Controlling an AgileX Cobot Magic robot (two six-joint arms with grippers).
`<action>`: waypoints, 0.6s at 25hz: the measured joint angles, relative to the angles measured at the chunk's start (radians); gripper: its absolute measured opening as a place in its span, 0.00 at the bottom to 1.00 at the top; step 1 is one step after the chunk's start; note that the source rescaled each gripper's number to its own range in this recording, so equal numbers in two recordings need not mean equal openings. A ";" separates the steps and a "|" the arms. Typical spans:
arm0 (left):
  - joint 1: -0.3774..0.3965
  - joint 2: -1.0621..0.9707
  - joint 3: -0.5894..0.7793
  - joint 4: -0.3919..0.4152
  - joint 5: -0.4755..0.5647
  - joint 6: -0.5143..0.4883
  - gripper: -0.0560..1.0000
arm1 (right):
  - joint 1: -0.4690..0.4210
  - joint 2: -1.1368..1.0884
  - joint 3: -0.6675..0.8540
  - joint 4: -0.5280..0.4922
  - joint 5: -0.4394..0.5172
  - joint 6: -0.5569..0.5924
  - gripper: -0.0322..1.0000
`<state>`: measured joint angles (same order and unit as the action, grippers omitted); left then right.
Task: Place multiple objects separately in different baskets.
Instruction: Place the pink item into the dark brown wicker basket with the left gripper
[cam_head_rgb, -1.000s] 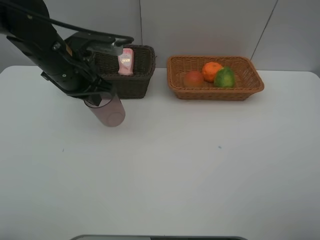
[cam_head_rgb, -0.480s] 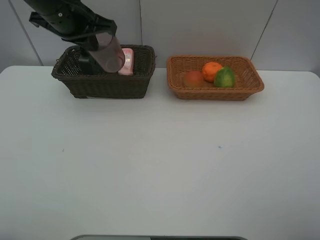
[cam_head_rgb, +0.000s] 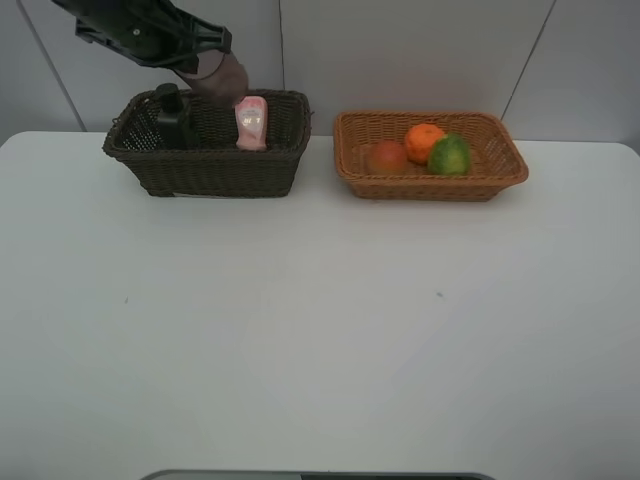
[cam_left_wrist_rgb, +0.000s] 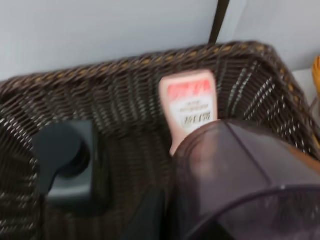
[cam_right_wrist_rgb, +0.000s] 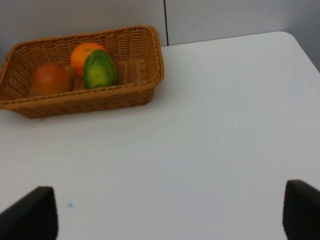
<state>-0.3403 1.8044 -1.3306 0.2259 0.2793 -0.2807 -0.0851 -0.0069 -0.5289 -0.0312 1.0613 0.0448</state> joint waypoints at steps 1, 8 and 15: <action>0.000 0.018 0.000 0.000 -0.018 0.006 0.05 | 0.000 0.000 0.000 0.000 0.000 0.000 1.00; 0.000 0.132 0.000 -0.003 -0.130 0.026 0.05 | 0.000 0.000 0.000 0.000 0.000 0.000 1.00; 0.000 0.184 0.000 -0.004 -0.203 0.025 0.05 | 0.000 0.000 0.000 0.000 0.000 0.000 1.00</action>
<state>-0.3403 1.9885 -1.3306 0.2221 0.0765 -0.2554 -0.0851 -0.0069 -0.5289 -0.0312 1.0613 0.0448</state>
